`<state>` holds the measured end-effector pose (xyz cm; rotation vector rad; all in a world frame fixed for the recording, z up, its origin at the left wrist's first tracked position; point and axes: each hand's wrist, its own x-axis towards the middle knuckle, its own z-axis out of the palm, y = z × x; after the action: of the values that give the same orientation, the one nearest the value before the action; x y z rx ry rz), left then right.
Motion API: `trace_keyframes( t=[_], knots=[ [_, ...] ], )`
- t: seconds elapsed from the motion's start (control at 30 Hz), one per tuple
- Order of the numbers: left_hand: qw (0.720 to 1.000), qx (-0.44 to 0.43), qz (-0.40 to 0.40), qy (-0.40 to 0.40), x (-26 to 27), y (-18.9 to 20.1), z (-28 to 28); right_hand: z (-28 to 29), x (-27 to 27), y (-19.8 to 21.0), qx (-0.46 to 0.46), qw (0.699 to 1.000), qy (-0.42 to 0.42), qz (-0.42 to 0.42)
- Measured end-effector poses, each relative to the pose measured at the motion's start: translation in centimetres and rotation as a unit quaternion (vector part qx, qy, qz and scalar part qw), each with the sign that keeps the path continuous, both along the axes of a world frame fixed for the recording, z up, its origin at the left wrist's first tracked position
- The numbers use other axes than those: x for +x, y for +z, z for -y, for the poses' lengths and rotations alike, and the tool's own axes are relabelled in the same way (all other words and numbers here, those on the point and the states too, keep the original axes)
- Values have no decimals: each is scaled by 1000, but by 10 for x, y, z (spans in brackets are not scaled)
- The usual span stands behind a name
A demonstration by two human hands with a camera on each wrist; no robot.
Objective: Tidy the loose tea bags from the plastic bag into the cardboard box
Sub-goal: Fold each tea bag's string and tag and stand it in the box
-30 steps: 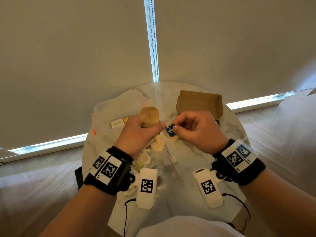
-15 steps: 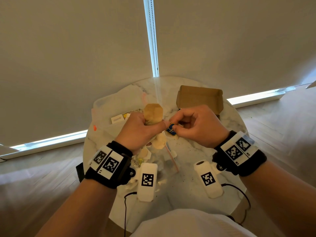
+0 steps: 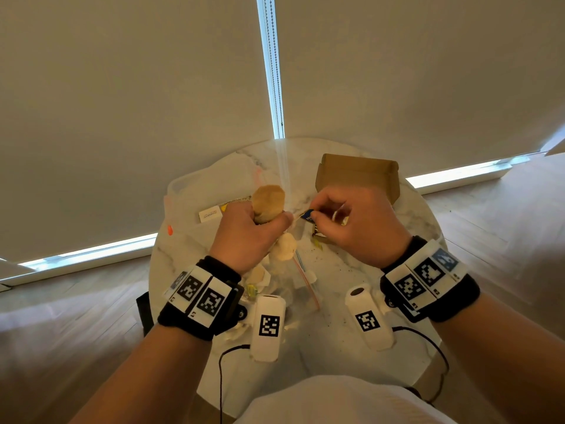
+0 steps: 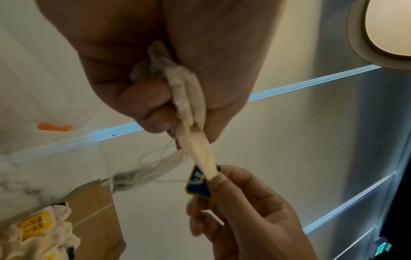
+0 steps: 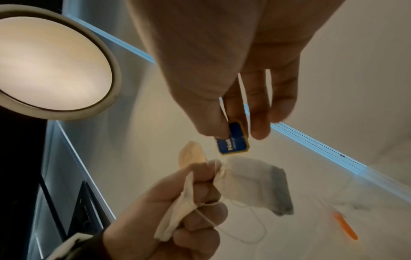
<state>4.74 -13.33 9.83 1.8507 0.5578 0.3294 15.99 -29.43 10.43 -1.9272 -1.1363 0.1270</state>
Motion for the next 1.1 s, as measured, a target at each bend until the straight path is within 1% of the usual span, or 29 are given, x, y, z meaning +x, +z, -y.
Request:
trace_keyframes(
  t=[0.07,0.13,0.17,0.23,0.27,0.3,0.4,0.47,0.53,0.63,0.73,0.9,0.97,1.03,1.1],
  knots=[
    [1000,-2,4,20,2,1,1,0,-3,3,28,999,-11,19],
    [999,-11,14,39,4,2,1,1,-7,6,47,999,3,16],
    [999,-11,20,44,4,3,0,1,-8,6,42,999,22,12],
    [999,-4,27,39,6,5,-2,2,-8,3,-3,998,64,-5],
    [999,0,26,32,6,7,-3,2,-7,0,-24,997,71,-16],
    [999,5,23,22,6,8,-3,1,-4,-3,-29,997,61,-27],
    [999,34,9,-30,6,15,-5,-3,5,-9,-18,999,2,-47],
    [996,44,5,-72,6,18,-7,-7,9,-9,-30,996,24,-77],
    [995,49,14,-91,6,18,-10,-9,11,-6,-31,992,57,-111],
    [995,55,38,-67,3,14,-15,-8,13,-5,1,985,48,-164],
    [998,6,61,-3,-3,9,-19,-5,16,-9,48,977,2,-208],
    [992,-76,75,68,-11,2,-28,-2,20,-16,106,947,-65,-296],
    [990,-78,66,97,-10,-2,-30,-3,21,-18,110,936,-80,-325],
    [991,-66,67,97,-9,-2,-28,-5,20,-19,108,930,-79,-342],
    [993,-57,72,80,-5,1,-26,-7,19,-20,109,935,-73,-331]
  ],
)
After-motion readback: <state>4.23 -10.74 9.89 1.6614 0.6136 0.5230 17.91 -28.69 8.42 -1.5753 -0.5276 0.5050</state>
